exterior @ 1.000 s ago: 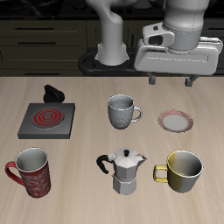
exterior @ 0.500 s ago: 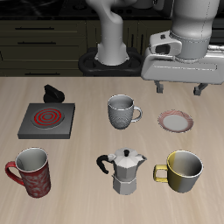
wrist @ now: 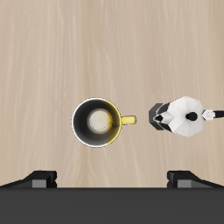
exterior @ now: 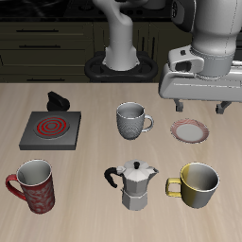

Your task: Place the white and yellow mug on the plate

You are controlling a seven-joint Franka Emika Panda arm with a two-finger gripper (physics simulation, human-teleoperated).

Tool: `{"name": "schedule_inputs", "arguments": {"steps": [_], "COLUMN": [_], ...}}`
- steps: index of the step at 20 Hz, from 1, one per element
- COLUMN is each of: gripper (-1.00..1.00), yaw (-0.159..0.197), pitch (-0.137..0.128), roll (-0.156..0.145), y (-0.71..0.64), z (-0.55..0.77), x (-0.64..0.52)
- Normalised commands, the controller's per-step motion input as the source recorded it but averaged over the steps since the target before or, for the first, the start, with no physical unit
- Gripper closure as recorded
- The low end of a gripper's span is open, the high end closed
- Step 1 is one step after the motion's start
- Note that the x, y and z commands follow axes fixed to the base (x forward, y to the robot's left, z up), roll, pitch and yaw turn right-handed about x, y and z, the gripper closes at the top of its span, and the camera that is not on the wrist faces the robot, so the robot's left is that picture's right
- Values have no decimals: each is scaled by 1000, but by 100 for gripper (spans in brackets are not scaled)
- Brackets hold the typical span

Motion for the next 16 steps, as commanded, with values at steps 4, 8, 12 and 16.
{"name": "schedule_inputs", "arguments": {"steps": [4, 8, 12, 16], "gripper": [-100, -100, -100, -100], "yaw": [8, -9, 2, -39], "pitch": [-39, -48, -36, -16], "roll": [6, 15, -12, 5], "y": [-74, -86, -126, -39], "z": [-319, -349, -292, -242], "x": [94, 30, 57, -15]}}
